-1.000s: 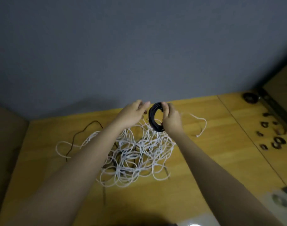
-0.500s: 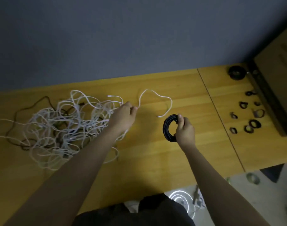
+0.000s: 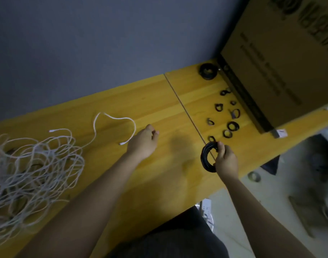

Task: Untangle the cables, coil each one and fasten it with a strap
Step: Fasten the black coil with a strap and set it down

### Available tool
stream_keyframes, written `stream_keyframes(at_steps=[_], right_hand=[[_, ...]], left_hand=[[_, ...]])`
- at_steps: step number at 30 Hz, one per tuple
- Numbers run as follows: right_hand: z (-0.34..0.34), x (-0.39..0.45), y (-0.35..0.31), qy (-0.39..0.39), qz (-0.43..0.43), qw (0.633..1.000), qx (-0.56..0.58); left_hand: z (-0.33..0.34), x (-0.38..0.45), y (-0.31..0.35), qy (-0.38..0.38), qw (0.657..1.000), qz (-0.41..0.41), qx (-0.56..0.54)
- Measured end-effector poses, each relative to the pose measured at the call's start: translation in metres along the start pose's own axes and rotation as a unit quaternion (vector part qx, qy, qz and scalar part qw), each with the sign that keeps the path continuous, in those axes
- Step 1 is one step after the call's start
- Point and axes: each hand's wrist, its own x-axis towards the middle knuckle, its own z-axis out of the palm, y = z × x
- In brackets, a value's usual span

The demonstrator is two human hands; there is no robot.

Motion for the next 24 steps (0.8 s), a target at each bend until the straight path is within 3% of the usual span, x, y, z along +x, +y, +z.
stream_keyframes(at_steps=[6,14,24], right_hand=[[-0.039,0.058,0.039,0.001,0.016,1.0,0.006],[-0.084,0.175,0.086,-0.088,-0.031,0.996,-0.004],[-0.091,0.272,0.083,-0.125,-0.103,0.987,0.007]], left_hand=[[0.036,0.038,0.064,-0.014,1.0,0.01,0.017],[0.12,0.105,0.153,-0.023,0.999,-0.031,0.017],[0.171,0.191,0.226,0.013,0.999,-0.025,-0.031]])
